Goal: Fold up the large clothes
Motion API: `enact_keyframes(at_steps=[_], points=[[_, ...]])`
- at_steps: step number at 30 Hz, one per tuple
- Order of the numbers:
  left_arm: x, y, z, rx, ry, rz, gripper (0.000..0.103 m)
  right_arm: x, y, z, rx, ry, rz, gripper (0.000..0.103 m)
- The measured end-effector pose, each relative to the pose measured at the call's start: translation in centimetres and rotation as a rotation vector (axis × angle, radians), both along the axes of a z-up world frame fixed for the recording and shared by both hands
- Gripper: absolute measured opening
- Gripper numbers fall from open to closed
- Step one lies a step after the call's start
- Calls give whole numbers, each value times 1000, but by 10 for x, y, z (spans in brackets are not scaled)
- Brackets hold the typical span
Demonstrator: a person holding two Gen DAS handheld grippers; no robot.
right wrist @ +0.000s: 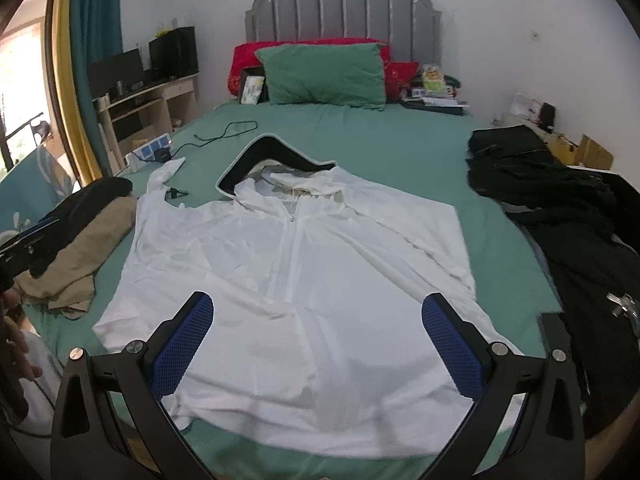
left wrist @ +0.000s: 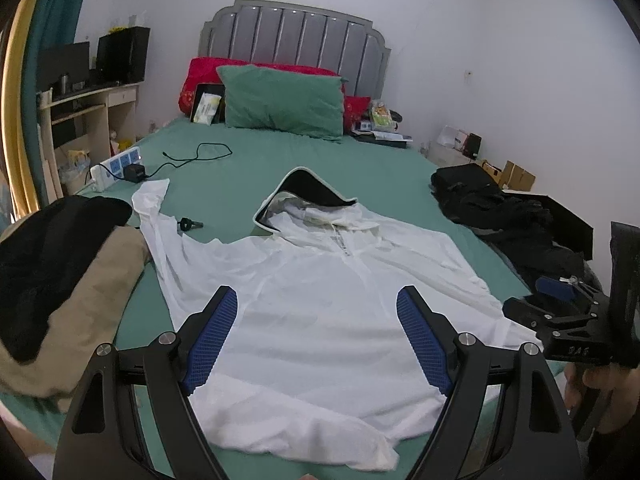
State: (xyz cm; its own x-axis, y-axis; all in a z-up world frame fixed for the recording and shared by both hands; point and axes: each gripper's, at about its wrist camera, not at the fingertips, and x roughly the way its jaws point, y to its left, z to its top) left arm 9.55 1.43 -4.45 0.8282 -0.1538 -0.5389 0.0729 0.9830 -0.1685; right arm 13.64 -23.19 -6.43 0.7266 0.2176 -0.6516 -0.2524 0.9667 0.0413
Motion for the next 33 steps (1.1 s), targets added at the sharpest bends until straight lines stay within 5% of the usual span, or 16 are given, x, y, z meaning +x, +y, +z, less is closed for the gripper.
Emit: enact_keyframes(at_steps=[4,21,26,31,33], points=[[35,14,-15,-50,27,-20,85,35,-1,-16,2,41,22,103],[184,63,-81,34,121,79,85,225,41,-73,-177,78,113,102],[208,82,-94,33,135,117,85,274,61,-89,-246,88,152,88],[215,103,-106,44,163,148,85,298,95,-100,-279,68,242,85],[214,110,-109,37,172,162,85,305,113,-105,-290,58,283,74]])
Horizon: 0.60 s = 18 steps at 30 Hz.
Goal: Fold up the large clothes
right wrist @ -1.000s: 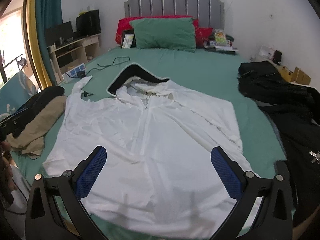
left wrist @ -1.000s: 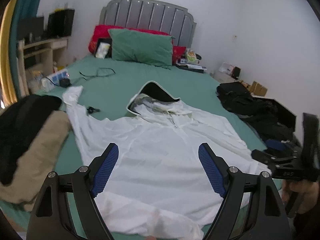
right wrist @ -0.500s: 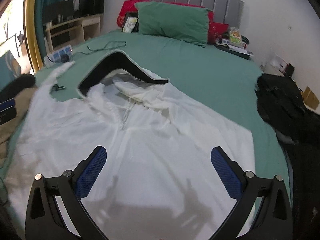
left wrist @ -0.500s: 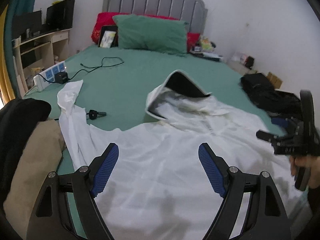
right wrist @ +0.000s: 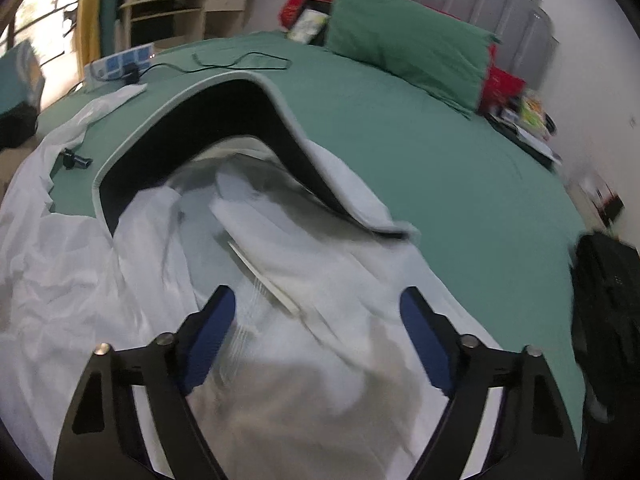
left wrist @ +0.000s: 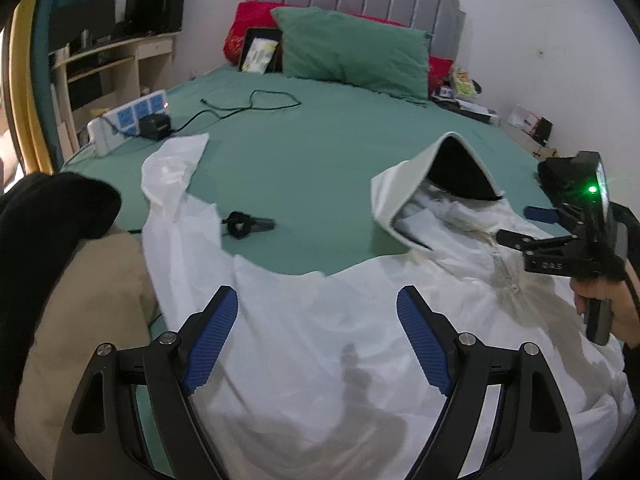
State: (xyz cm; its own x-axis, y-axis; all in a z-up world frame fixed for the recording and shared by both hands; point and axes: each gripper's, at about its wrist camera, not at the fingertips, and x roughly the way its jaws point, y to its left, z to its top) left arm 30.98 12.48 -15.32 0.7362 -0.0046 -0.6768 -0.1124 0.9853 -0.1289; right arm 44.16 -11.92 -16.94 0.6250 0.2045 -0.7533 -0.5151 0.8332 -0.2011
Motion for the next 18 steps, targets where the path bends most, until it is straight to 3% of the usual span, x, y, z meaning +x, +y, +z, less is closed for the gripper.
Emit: enact_keyframes(at_steps=[4,7,9,10,13,18], points=[[0,10,1,13,-3,23,85,23,16,-9,32,47,12,67],[1,14,1,17,7,28,85,34,20,-16,46,85,7,54],[1,15,1,11,22,23,85,39,21,-20,72,120,20,17],[0,14,1,11,21,18,85,40,20,-20,78,126,20,12],[-4,11,6,22,15,2,85,33,12,-8,121,110,-9,10],[-11,12,18,-1,-6,-8,85,7,-3,39,177,39,-40,6]])
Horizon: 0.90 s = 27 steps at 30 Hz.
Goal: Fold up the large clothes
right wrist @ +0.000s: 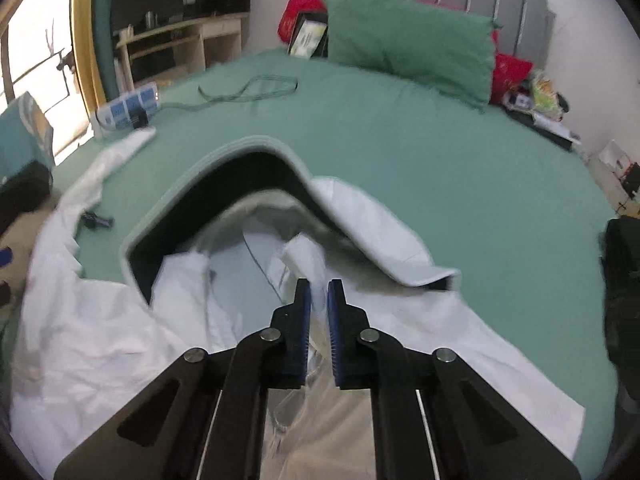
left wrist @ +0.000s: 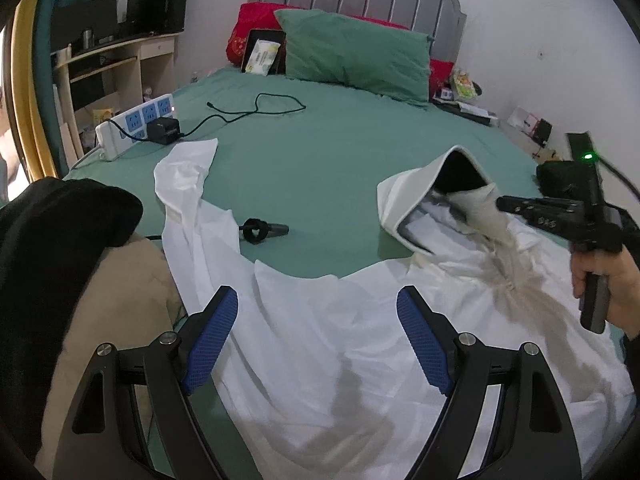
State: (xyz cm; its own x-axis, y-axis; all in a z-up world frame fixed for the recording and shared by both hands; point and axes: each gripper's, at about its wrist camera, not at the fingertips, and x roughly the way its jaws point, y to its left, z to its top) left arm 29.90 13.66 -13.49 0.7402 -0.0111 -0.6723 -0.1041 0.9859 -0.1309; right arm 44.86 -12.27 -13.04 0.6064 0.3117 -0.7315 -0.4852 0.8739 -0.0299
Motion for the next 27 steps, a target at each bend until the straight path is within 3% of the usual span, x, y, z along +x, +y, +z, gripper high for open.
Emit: enact_keyframes(at_steps=[6,8,11,14,16,17,18,25,26,27], points=[[-13,11,18,24,-38,26,85,-39,12,59,83,-72,7,2],[-15,14,19,31,-39,28,85,-56,34,69,27,-107,46,2],[-21,24,15,7,-26,56,85,-60,63,55,-137,-131,75,2],[-20,30,8,-7,5,70,85,-47,69,24,-205,-61,59,5],[-17,32,5,18,29,84,85,-38,67,3,-222,-17,39,30],[-14,33,2,28,41,96,85,-36,64,-3,-223,-8,32,61],[-13,35,0,31,46,103,85,-31,61,-12,-222,-2,21,69],[3,41,-13,38,92,133,85,-7,57,-42,-286,-22,45,67],[5,40,-15,40,94,131,85,-5,57,-43,-292,-29,54,51],[5,38,-16,43,96,127,85,-4,58,-43,-298,-31,64,22]])
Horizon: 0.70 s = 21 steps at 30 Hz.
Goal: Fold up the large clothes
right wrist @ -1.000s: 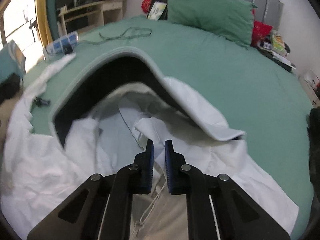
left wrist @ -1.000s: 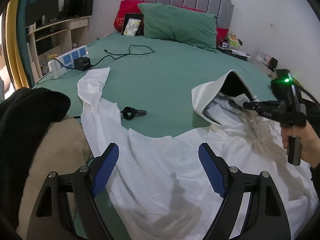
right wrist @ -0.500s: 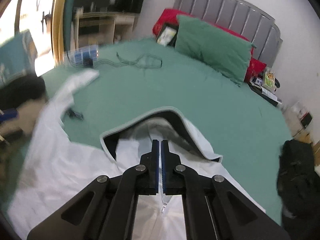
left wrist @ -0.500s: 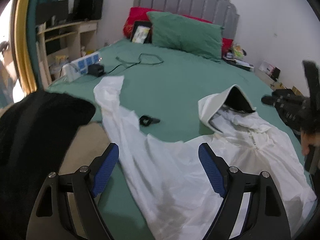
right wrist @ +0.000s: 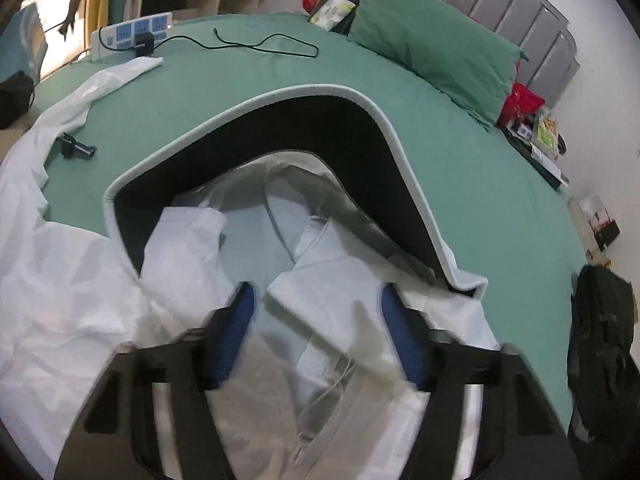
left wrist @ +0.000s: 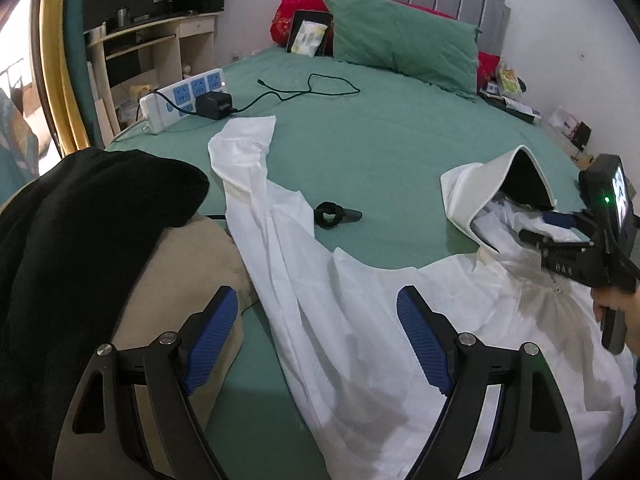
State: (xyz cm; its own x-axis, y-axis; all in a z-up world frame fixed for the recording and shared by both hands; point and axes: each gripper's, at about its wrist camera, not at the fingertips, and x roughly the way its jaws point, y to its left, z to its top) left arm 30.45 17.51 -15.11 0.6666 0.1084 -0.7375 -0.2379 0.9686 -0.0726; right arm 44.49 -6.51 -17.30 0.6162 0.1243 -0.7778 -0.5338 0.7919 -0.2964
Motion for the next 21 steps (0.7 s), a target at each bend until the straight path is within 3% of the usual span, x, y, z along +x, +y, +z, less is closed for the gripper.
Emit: enact_keyframes(at_steps=[2,3,8,13,17,21], points=[[1,-2,-3,6,10,-4,85,5,-1,-1,-21,-1,2,4],[1,-2,-5,1,18,-4,85,6,-2,1,-9,-1,2,2],[-3,0,1,-23,-1,1,85,-7,-8,33,43,-80,-16,2],[-12,5,17,-25,-46,8,85,-51,10,93,133,-141,36,2],[-20,16,27,-34,-70,35,85,-90,42,121,228,-116,98,2],[-28,29,36,-27,-96,70,85,-122,78,114,287,-58,152,2]])
